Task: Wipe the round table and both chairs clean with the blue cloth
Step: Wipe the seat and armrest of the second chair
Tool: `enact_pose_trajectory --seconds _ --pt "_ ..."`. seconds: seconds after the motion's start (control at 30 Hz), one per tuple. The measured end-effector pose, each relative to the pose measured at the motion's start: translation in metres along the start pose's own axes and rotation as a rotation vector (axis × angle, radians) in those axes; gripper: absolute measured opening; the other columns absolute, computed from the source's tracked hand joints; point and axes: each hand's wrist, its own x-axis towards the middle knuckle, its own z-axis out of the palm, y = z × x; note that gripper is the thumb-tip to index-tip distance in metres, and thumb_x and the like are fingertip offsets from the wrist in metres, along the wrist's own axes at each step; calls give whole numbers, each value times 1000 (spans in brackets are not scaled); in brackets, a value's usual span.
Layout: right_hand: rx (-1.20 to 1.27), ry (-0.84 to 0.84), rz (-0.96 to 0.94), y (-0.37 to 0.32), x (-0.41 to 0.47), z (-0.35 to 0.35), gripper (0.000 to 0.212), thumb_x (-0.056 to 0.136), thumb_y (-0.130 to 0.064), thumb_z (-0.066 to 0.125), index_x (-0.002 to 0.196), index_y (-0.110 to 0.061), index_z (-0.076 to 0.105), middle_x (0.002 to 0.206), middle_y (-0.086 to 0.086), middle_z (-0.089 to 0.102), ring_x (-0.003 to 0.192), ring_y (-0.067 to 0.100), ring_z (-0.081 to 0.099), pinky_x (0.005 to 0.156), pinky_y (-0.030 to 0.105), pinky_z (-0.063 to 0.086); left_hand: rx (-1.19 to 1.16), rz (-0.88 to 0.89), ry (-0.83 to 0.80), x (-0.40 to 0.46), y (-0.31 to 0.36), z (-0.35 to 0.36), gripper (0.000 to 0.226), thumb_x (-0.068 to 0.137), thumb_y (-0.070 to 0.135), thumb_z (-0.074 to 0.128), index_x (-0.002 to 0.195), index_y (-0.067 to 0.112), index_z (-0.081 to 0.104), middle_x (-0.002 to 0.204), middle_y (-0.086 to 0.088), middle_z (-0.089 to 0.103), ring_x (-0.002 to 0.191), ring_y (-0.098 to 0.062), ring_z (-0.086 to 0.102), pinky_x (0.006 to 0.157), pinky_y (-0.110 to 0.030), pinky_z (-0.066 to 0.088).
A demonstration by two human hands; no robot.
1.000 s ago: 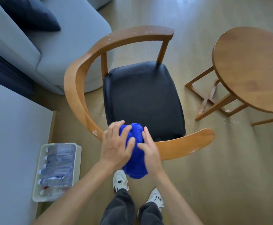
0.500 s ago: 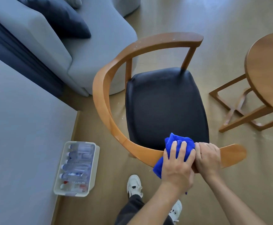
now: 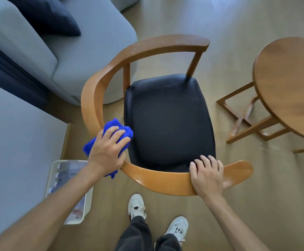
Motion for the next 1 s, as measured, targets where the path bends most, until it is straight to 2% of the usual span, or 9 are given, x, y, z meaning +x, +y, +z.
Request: enact_pose_trajectory --seconds 0.07,0.17,0.27,0.4,0.53,0.77,0.87,0.93,1.0 --pt "15 -7 -79 -23 -2 2 41 90 -31 40 95 -8 74 118 15 67 118 35 58 103 55 37 -137 -10 19 -15 55 15 36 68 23 53 97 12 72 107 -7 68 107 -33 59 89 -48 49" --pt "56 -35 -145 -46 -4 10 38 91 -29 41 97 -11 74 124 13 65 121 31 57 103 53 42 -280 -124 -13 -24 132 26 40 70 26 54 103 14 72 116 -6 66 113 -33 58 94 -48 48" --pt "67 -40 -150 -43 -5 20 39 91 -27 37 95 -11 73 124 13 65 119 30 58 102 51 42 -309 -141 -32 -21 150 28 39 71 26 57 107 16 71 122 -5 64 116 -31 57 97 -48 47" --pt "146 -13 -117 -42 -6 25 43 89 -29 38 91 -7 75 117 14 68 109 29 64 100 49 39 -240 89 -41 -30 77 21 36 68 22 62 102 17 71 117 -5 65 112 -29 59 94 -44 50" --pt "172 17 -93 -41 -6 28 49 88 -34 35 89 -7 76 115 13 68 107 29 65 100 43 35 62 205 -6 -5 -38 -7 33 69 22 65 101 16 72 115 -8 67 113 -33 59 98 -48 47" --pt "147 -90 -70 -46 -6 13 47 85 -33 37 87 -8 77 108 11 71 101 28 67 93 47 44 43 25 -28 49 -70 -30 37 77 31 54 109 18 67 118 -5 63 119 -27 50 103 -44 39" --pt "289 -147 -3 -69 6 0 29 93 -26 53 111 -13 70 129 3 62 122 24 55 107 45 36 -18 23 -38 47 -73 -34 42 79 35 56 118 20 64 125 -4 60 123 -25 49 104 -43 39" --pt "480 -156 -132 -103 17 -11 37 92 -19 59 130 -18 57 145 -9 42 136 17 38 113 34 28 -68 17 -36 49 -75 -35 48 86 39 52 131 21 56 135 -2 54 130 -23 43 107 -40 35" --pt "587 -94 -411 -153 31 -25 51 89 -14 61 138 -21 49 152 -9 32 141 12 28 115 28 25 -108 22 -20 49 -80 -37 51 92 39 45 138 18 49 144 -3 47 136 -22 38 111 -37 30"
